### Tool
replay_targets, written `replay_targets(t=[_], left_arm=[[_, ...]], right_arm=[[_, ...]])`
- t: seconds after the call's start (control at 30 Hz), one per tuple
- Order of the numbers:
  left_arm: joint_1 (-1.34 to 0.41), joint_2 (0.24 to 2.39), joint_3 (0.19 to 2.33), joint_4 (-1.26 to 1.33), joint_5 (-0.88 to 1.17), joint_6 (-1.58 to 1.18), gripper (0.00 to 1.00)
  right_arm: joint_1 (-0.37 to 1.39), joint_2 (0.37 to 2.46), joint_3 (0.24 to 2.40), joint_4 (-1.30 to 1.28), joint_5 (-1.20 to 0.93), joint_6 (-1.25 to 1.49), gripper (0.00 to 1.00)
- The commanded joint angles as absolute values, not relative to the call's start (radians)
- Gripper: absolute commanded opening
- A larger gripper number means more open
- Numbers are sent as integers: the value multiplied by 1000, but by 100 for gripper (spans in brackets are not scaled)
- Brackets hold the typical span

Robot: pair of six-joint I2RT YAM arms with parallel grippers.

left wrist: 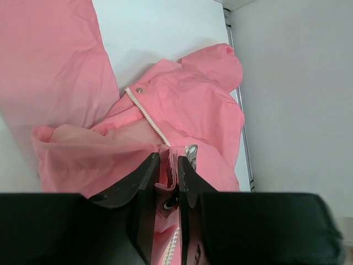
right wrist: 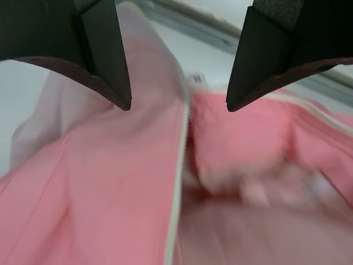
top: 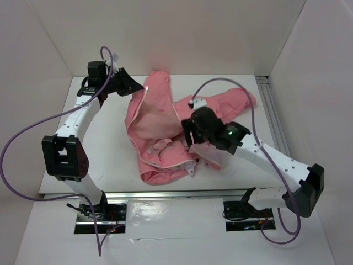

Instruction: Zip up the jacket

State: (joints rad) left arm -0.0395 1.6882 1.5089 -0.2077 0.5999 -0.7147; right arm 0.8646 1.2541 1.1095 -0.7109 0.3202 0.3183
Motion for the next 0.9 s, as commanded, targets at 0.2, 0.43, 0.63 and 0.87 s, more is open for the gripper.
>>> replay_targets(t=[0.2, 0.43, 0.63, 0.87], left_arm=[[-32, 1646, 1416, -253, 546, -712, 0], [-32, 1601, 1276, -262, 526, -692, 0], [-12, 1569, 1256, -271, 517, -669, 0], [-12, 1560, 1266, -272, 526, -649, 0]], right_arm=[[560, 1695, 1667, -595, 112, 255, 61], [535, 2090, 1994, -652, 71, 255, 81], [514, 2200, 1977, -578, 25, 268, 69], [494, 2077, 1816, -439, 32, 314, 15]])
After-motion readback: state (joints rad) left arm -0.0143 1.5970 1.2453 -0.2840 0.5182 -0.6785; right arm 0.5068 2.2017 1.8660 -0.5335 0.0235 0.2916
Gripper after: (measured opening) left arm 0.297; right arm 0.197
